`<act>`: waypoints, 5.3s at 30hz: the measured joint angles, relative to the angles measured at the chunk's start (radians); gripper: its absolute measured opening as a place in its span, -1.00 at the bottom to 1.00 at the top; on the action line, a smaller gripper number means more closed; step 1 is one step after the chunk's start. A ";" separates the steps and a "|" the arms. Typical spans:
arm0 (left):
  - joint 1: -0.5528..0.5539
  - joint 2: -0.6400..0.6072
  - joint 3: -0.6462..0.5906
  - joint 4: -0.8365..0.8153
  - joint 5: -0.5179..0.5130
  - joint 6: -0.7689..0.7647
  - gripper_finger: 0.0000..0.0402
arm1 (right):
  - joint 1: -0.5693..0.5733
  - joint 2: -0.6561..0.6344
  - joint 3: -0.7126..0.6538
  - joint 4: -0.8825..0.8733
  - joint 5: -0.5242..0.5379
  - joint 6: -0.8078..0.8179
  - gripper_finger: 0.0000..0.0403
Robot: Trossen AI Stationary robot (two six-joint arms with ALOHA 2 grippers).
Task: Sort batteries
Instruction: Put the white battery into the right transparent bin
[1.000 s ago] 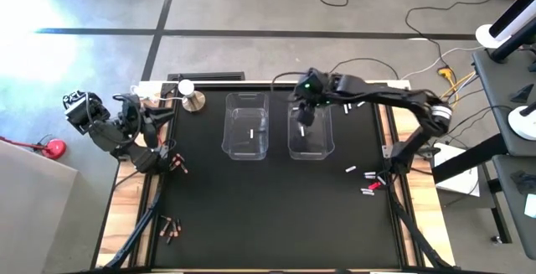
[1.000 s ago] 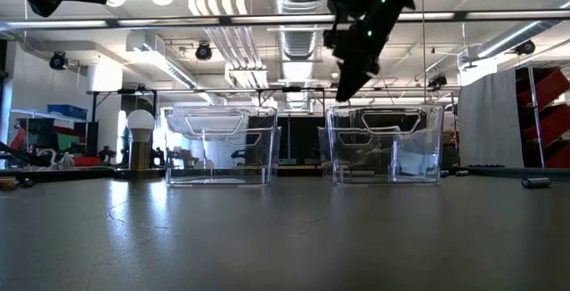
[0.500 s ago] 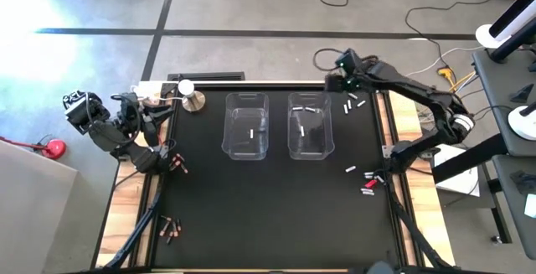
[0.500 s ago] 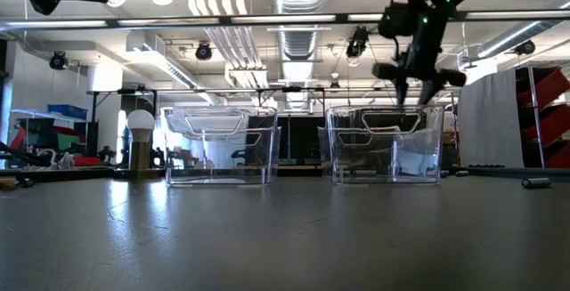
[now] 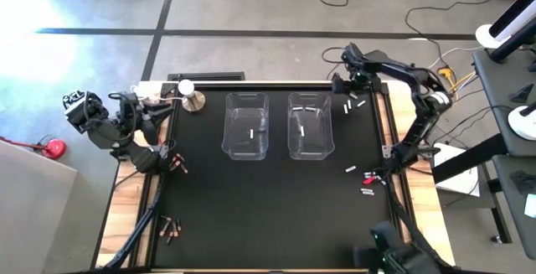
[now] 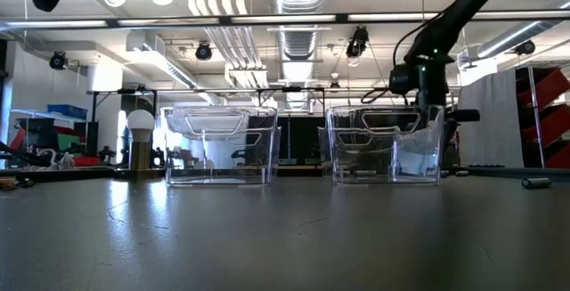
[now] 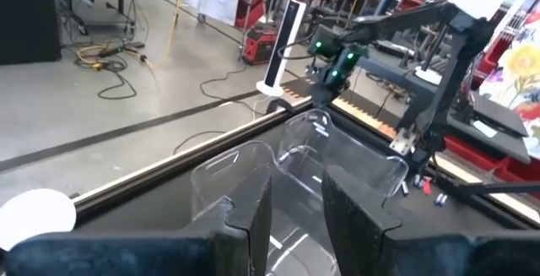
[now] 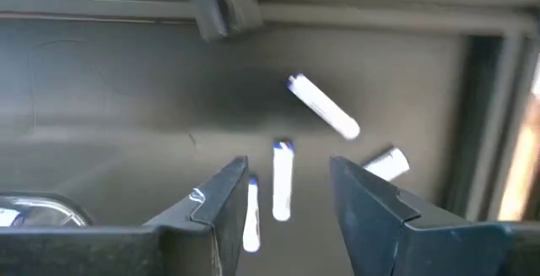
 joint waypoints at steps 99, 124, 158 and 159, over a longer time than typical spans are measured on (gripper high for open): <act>0.000 0.002 0.000 0.086 -0.112 0.076 -0.57 | 0.640 0.189 0.090 0.174 -0.023 -0.860 -0.89; 0.000 0.000 0.000 0.087 -0.121 0.149 -0.57 | 0.543 -0.112 0.255 -0.067 0.204 -0.548 -0.28; 0.000 0.000 -0.324 0.131 0.431 -0.222 -0.57 | 0.006 0.140 0.061 -0.066 -0.012 -0.071 -0.62; 0.000 0.000 -0.324 0.125 0.431 -0.222 -0.57 | 0.005 0.148 0.060 -0.070 -0.011 -0.071 -0.64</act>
